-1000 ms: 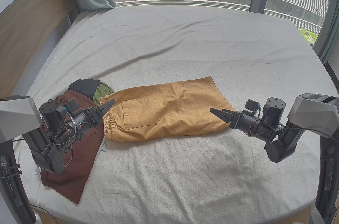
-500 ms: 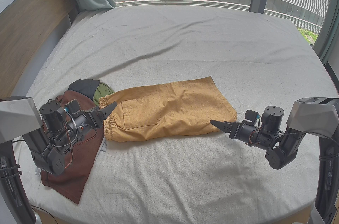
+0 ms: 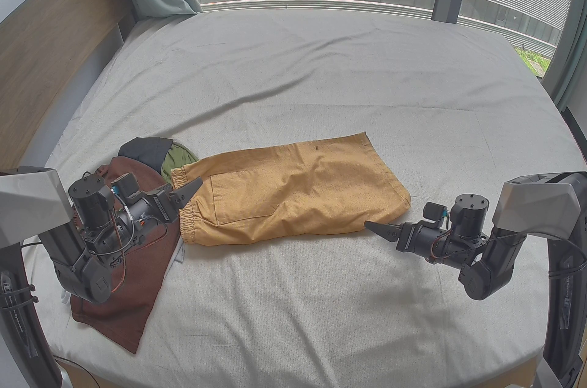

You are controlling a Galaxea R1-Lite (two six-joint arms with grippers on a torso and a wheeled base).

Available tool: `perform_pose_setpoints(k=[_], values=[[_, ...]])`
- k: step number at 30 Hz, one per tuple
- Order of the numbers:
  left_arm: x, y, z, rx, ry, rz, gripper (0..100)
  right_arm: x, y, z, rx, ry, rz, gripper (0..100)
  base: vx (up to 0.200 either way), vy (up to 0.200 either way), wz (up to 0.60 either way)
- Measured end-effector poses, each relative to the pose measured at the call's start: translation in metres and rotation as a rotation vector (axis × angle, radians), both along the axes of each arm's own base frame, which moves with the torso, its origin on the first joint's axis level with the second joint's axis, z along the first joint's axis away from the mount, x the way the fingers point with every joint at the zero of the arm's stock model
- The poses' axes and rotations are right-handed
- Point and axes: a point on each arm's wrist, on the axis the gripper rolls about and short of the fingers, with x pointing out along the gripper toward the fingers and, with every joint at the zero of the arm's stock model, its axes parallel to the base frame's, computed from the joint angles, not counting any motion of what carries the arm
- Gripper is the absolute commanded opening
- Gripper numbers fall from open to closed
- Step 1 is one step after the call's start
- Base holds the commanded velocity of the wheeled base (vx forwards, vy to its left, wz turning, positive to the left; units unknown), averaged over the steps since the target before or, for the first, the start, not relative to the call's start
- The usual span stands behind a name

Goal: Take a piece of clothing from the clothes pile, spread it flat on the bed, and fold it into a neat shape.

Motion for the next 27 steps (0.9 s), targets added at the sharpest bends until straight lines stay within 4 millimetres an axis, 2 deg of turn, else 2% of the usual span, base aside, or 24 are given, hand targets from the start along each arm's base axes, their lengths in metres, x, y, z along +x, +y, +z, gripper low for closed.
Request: perform_pose_setpoints(k=[15, 27], values=[[0.000, 0.001, 0.000, 0.001, -0.001, 0.002, 100, 0.012, 0.001, -0.018, -0.006, 0.030, -0.005, 100, 0.000, 0.000, 0.00], [0.000, 0.002, 0.001, 0.001, -0.004, 0.005, 100, 0.039, 0.018, -0.031, -0.011, 0.031, -0.023, 100, 0.000, 0.000, 0.00]])
